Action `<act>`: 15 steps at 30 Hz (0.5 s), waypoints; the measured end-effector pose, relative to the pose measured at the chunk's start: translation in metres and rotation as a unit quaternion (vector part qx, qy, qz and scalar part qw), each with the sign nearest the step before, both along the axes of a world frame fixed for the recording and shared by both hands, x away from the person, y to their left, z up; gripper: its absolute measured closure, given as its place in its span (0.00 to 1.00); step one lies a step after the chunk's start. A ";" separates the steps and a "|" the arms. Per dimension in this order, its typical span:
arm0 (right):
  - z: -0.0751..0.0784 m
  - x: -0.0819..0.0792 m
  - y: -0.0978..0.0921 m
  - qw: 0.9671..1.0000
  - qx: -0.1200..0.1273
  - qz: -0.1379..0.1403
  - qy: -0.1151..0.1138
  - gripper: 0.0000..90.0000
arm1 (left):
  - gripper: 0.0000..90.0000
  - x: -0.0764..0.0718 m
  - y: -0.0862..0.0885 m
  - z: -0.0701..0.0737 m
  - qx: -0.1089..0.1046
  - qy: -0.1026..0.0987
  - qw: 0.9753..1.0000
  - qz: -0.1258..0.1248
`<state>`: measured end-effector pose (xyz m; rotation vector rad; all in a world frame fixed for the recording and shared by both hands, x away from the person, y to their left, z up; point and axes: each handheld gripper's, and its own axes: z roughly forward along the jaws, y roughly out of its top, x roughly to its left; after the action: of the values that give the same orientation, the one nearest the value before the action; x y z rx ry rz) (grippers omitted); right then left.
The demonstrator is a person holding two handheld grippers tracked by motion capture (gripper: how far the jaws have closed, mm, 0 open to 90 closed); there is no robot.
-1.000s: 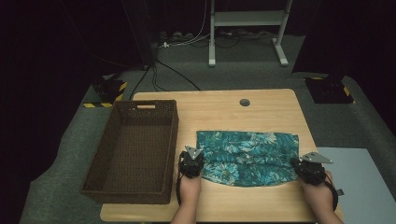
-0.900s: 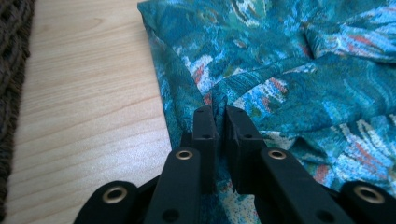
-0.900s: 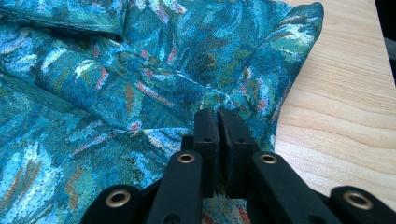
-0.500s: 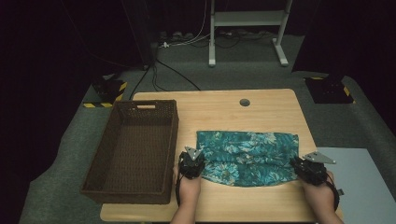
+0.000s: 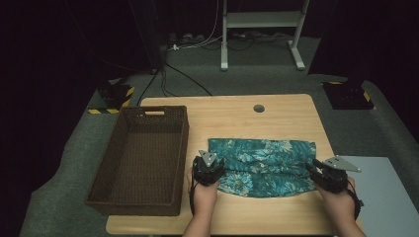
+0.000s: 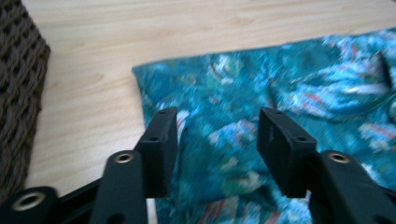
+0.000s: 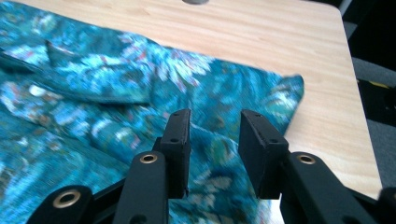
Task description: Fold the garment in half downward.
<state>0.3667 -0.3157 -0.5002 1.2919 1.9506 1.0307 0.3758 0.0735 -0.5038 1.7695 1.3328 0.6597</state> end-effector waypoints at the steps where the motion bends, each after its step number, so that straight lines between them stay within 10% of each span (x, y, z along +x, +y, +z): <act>1: 0.002 0.000 0.002 1.000 0.001 0.002 -0.002 0.71 | 0.52 0.000 -0.002 0.002 0.000 -0.002 1.000 -0.002; 15: -0.001 0.018 0.028 1.000 0.001 0.022 0.010 0.75 | 0.52 0.020 -0.034 0.008 -0.002 0.008 0.999 -0.031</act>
<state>0.3845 -0.2877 -0.5013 1.2704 2.0012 1.0436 0.3959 0.0391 -0.4957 1.8086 1.2825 0.6096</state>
